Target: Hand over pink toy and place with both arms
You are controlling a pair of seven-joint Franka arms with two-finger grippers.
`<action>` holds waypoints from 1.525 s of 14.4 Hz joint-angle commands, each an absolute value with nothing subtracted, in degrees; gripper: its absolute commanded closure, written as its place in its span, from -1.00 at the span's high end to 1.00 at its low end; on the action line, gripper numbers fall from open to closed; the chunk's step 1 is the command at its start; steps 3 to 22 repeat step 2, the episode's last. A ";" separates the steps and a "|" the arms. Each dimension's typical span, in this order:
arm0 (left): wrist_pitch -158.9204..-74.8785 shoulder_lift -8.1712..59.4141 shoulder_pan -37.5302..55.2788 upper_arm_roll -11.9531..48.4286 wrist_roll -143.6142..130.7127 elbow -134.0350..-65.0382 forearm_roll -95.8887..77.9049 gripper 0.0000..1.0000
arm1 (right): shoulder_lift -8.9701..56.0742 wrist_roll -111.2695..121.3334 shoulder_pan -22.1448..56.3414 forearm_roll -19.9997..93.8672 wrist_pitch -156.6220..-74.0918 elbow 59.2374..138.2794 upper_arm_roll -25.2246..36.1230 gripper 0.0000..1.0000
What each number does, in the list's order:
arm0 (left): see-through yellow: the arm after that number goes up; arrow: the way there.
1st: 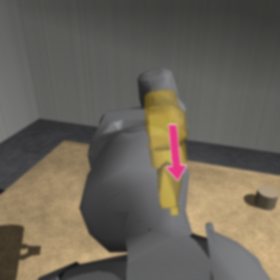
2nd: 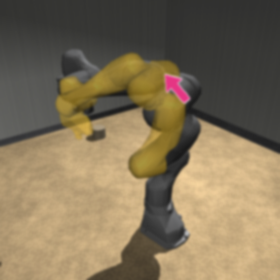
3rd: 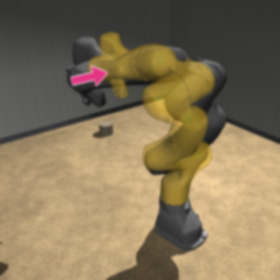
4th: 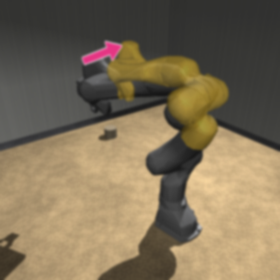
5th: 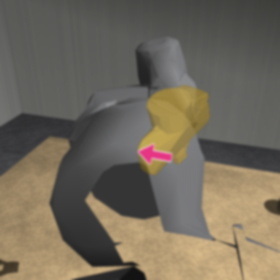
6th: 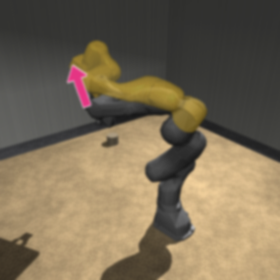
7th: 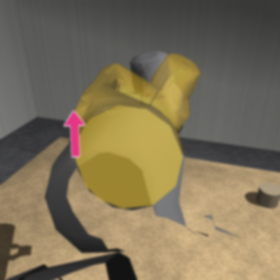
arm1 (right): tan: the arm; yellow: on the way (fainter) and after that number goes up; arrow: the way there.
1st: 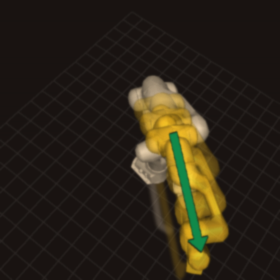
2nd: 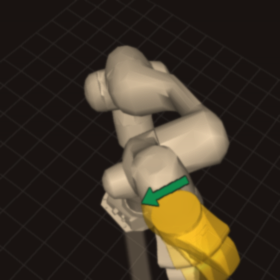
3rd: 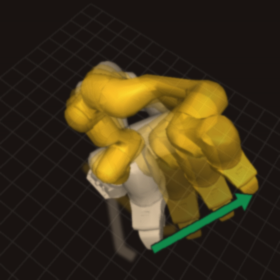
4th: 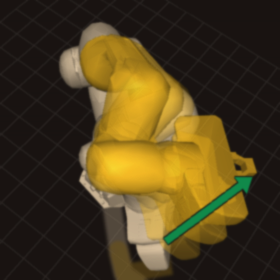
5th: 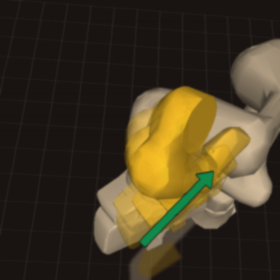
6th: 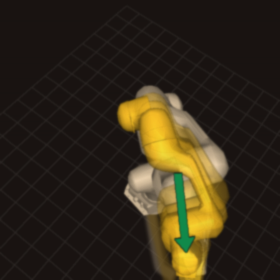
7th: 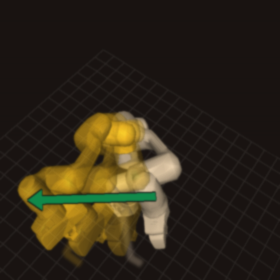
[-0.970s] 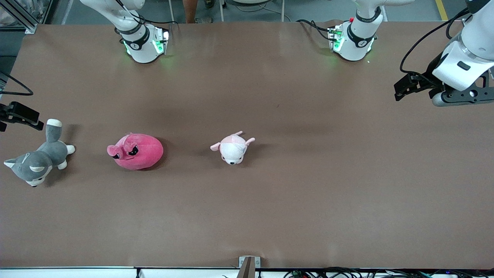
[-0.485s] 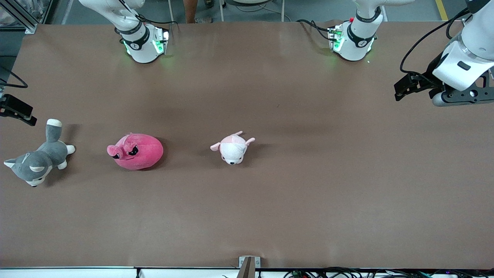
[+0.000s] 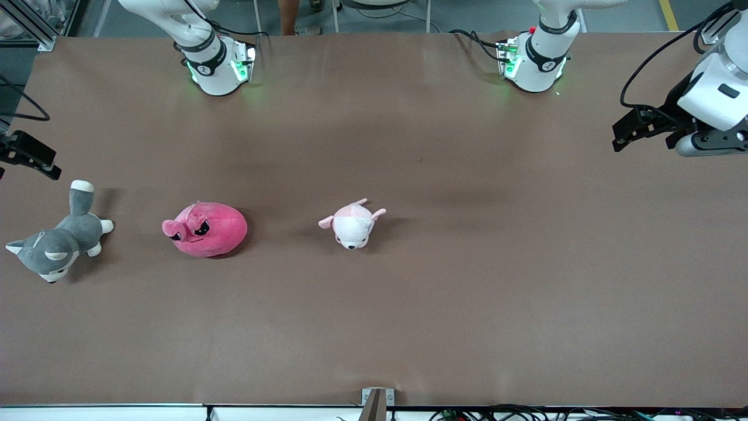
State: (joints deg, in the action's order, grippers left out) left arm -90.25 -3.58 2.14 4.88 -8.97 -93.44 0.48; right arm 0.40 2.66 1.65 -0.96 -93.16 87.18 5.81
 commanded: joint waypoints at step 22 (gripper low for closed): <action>-89.30 -3.69 1.93 5.01 -8.17 -92.55 1.14 1.00 | -3.78 -0.27 2.99 -1.58 -94.13 91.93 6.15 1.00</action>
